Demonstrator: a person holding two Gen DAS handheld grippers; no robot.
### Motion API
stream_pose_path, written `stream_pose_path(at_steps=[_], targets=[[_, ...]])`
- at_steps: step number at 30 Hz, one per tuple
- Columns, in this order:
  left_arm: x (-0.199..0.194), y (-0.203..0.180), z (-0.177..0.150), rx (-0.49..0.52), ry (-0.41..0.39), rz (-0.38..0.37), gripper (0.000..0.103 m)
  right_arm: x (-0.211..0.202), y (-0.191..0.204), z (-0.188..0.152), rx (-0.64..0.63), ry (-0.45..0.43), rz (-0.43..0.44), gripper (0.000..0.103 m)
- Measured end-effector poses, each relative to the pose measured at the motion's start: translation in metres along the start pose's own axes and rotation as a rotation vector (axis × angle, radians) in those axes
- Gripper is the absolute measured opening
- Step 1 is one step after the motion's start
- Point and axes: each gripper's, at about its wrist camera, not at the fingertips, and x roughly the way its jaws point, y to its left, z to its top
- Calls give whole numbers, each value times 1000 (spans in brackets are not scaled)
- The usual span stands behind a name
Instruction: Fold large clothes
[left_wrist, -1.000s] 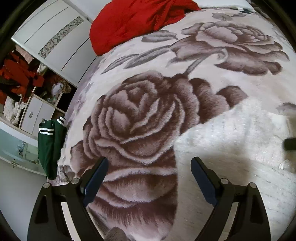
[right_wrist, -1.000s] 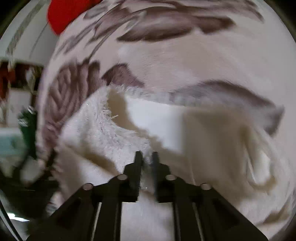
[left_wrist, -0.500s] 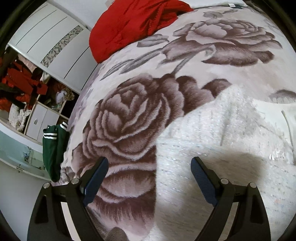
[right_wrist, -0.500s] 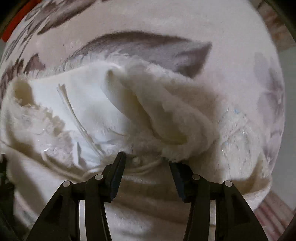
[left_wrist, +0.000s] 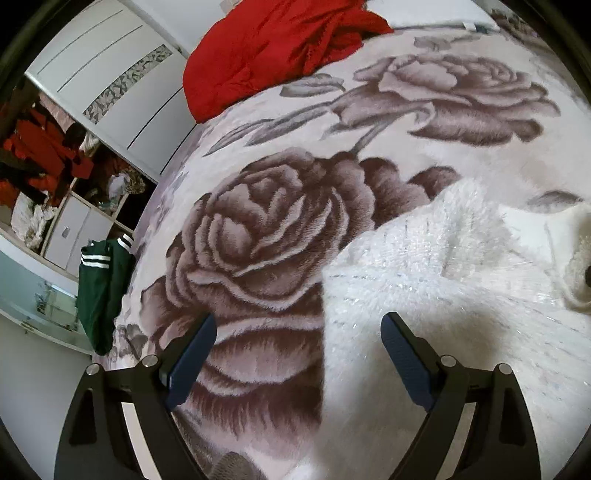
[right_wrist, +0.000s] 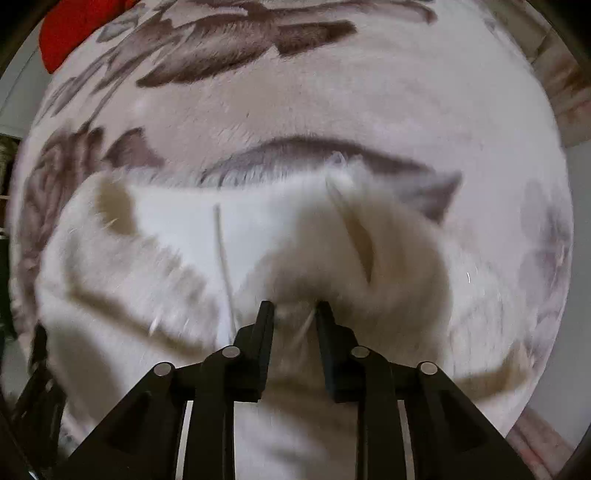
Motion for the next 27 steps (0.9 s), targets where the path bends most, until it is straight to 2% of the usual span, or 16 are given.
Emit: stream_pose_path(at_steps=[1,2,4,5,7,9,13,16,18,19,20,21,22,23,25,27], targets=[[-7,6,-3,-12,-9,-9,91,-15,-8,-9,15,-14,67,30],[-16,14,-6,-26,-22,-16,91,-39,-20,-25,41,-35,126,45],[-37,31,-20,-56,-37,-48,91,-83,-44,-67,84,-95,144,57],[-45,38,-29,-64,-37,-59,91,-99,-55,-87,103,-117,138,57],[-60,49,-53,-72,-22,-85,91,-125,-82,-139,157,-130,78,58],[-67,53,-79,-60,27,-103,91,-133,-100,-191,190,-122,-13,60],[-63,41,-146,4,169,-147,91,-98,-131,-260,171,4,-139,63],[-56,21,-186,48,223,-152,91,-58,-138,-270,102,47,-202,63],[-56,10,-201,59,218,-141,91,-32,-129,-254,46,28,-225,61],[-57,3,-208,71,215,-135,91,-26,-128,-249,28,10,-217,52],[-58,-1,-212,76,215,-128,91,-20,-125,-240,3,-21,-221,32],[-61,-5,-218,79,209,-114,91,-20,-127,-232,2,-67,-241,22],[-63,-11,-223,86,195,-92,91,-20,-134,-227,36,-106,-250,17],[-65,-14,-226,92,188,-73,91,-22,-149,-224,101,-133,-224,17],[-67,-18,-233,95,188,-47,91,-10,-186,-224,252,-130,-102,17],[-71,-22,-240,100,198,1,91,10,-195,-229,252,-89,-73,18]])
